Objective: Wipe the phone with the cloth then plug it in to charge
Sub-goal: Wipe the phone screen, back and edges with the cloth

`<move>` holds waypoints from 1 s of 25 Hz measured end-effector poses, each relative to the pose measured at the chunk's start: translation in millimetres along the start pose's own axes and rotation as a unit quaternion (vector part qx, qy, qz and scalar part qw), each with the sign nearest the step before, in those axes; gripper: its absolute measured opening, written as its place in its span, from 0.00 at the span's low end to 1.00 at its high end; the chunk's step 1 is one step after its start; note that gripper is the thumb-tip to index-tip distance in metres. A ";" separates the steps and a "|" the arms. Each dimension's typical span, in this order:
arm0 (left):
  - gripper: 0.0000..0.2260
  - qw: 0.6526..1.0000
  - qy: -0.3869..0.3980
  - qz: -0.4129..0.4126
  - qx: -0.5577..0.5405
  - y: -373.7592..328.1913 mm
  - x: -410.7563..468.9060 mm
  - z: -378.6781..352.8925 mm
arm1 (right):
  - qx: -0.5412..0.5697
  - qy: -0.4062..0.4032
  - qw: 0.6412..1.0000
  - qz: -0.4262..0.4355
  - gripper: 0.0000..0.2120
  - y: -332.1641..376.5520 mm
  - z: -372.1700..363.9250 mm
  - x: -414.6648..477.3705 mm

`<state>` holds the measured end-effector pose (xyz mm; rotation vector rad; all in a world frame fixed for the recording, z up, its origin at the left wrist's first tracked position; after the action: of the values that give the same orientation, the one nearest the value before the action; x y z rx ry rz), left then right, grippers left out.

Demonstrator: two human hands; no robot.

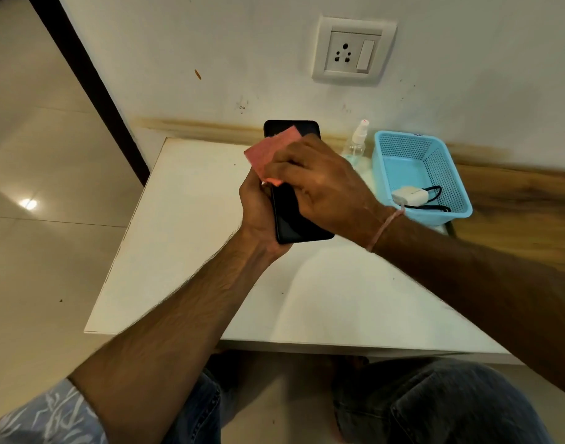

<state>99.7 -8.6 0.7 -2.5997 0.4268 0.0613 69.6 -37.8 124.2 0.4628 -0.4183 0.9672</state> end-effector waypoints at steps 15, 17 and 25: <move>0.20 1.000 0.018 -0.009 -0.003 3.9 1.9 1.7 | 0.008 0.003 0.999 -0.042 0.10 -9.0 1.4 2.9; 0.22 0.999 0.017 0.014 0.047 5.0 -0.2 3.6 | -0.001 -0.020 0.992 -0.128 0.09 -40.8 14.5 7.9; 0.20 1.000 -0.008 -0.002 0.014 -1.8 -2.5 6.1 | 0.026 -0.023 0.997 -0.071 0.09 0.9 -2.3 -1.4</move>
<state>98.1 -3.4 -3.4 -2.5698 0.4136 0.0740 68.5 -37.1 121.7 0.5555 -0.3980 0.8325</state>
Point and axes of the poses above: each hand's wrist, its own x-axis towards the middle knuckle, its own z-axis out of the back of the hand, y = z × x, the point moved 8 cm from there along x, towards the middle knuckle, and after that the axes turned 9 degrees about x, right-handed, at the moved point
